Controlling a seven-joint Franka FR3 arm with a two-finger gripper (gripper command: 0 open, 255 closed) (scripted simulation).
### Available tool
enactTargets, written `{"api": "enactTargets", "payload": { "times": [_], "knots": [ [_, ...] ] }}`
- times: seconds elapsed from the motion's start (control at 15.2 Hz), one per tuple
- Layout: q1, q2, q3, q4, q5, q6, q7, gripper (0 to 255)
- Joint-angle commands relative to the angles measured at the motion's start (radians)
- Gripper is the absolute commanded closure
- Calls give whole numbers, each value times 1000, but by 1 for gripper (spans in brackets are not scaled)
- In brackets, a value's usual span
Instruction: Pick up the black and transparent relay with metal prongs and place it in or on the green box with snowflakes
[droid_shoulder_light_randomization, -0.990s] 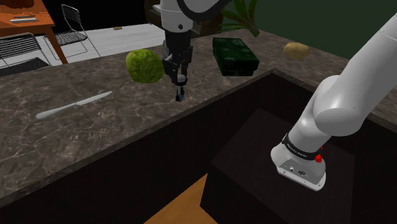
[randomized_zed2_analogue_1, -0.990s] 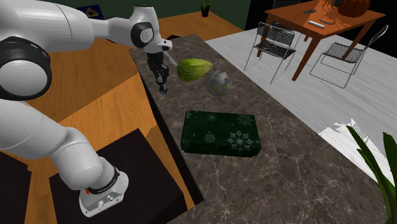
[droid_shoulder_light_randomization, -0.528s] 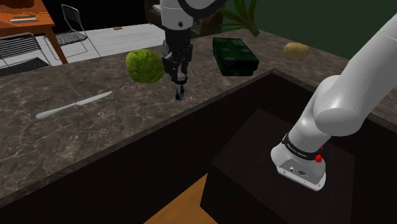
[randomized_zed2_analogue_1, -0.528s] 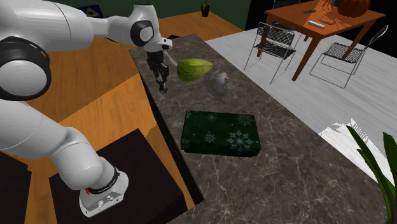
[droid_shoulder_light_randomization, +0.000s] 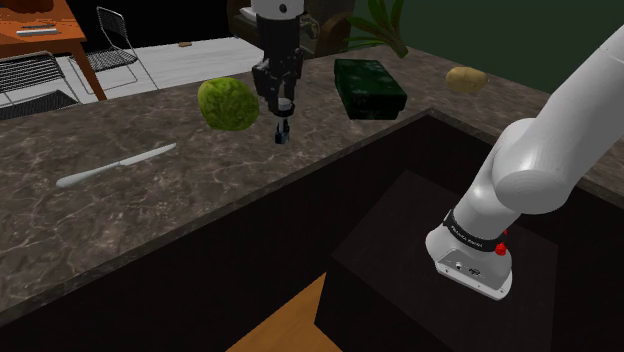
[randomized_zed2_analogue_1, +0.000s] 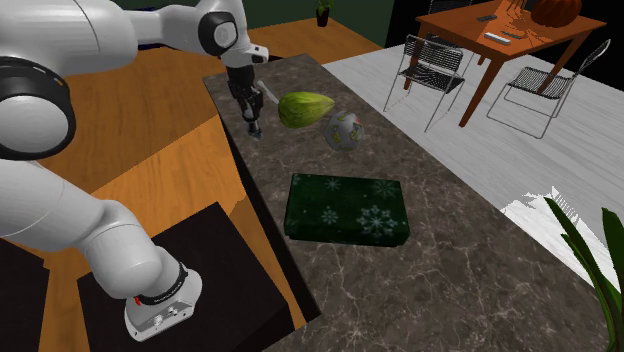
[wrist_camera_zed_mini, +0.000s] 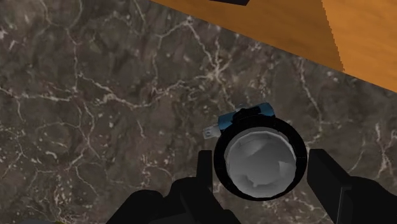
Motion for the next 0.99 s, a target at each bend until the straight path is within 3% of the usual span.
{"api": "enactTargets", "payload": {
  "times": [0.0,0.92],
  "knots": [
    [-1,-5,-2,21,1,-26,-3,255],
    [-3,5,-4,220,-2,-216,-5,255]
  ]
}}
